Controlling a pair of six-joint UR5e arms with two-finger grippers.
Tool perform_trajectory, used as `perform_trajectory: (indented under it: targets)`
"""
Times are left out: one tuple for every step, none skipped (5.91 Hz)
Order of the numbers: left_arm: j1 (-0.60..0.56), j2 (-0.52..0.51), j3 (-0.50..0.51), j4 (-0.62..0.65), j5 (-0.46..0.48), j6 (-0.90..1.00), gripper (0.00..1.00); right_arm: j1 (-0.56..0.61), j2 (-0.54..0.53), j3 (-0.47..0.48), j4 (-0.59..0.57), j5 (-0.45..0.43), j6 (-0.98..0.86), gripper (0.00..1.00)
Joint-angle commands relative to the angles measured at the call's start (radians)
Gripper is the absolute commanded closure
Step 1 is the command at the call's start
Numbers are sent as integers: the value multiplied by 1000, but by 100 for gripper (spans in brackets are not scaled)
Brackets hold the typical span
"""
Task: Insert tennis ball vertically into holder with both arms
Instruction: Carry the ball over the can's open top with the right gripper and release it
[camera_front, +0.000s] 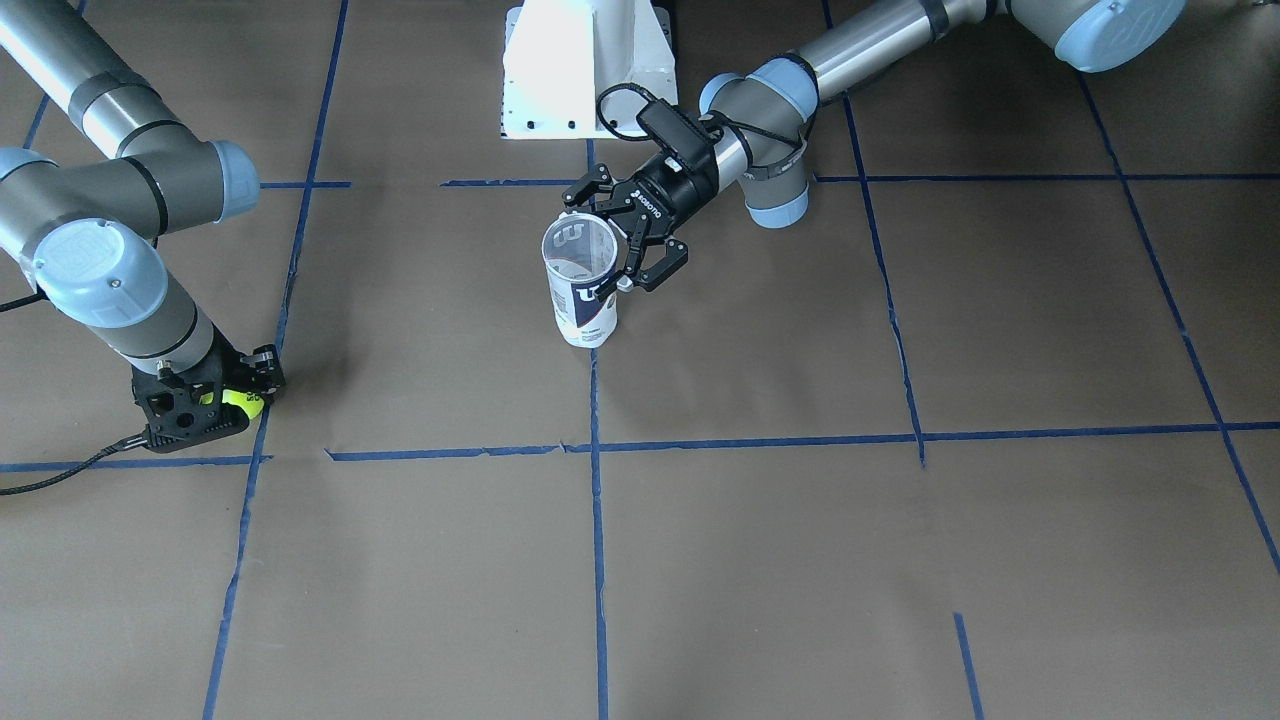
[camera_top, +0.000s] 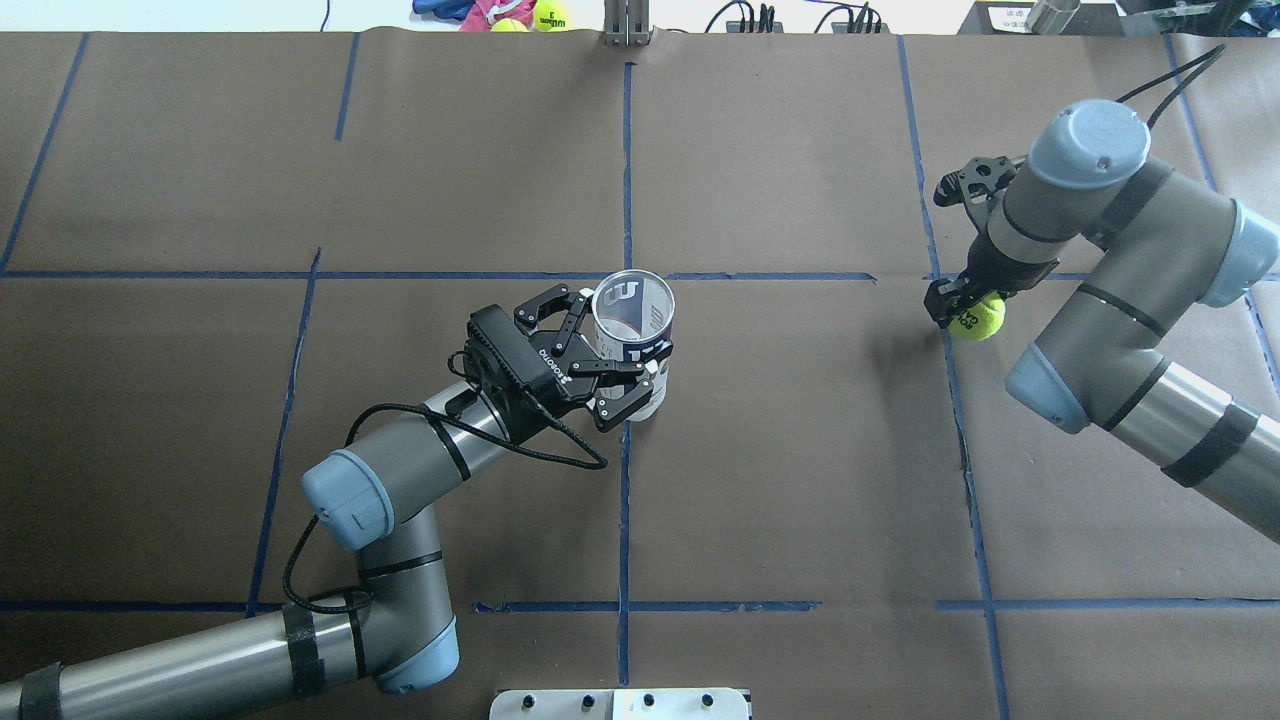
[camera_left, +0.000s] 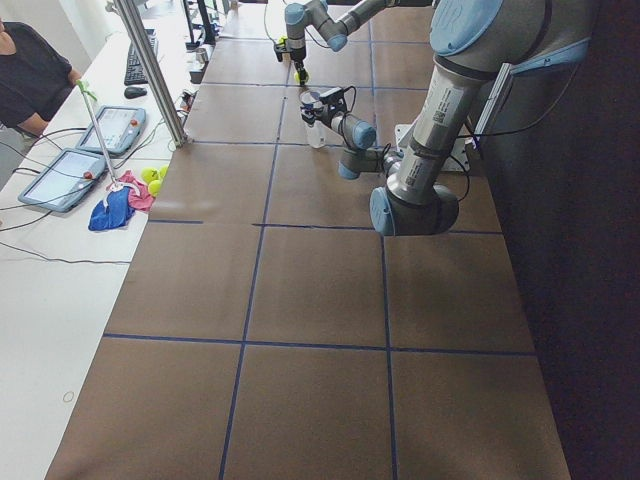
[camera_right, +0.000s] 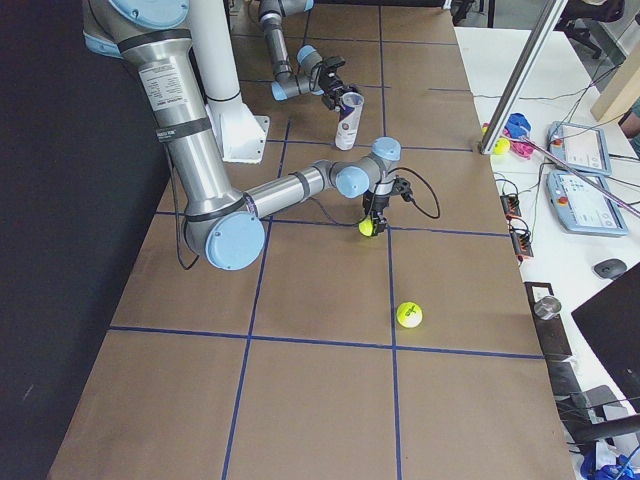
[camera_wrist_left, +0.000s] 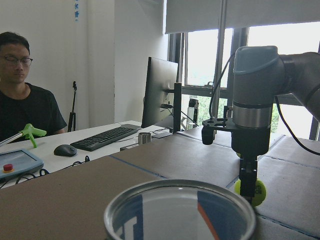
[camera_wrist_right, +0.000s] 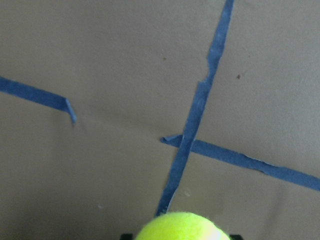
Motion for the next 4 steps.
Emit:
perform_trajectory:
  targets:
    - [3,1,0,-3,0,0,16,60,26,122,-7,141,114,100]
    - [3,1,0,-3,0,0,15,58,96,183,-10,170,320,100]
    - [3,1,0,-3,0,-2,13,48,134,261,-4,192,508,99]
    - [4,2,0,-3,0,-2,13,19,173,324,-1,191,658,99]
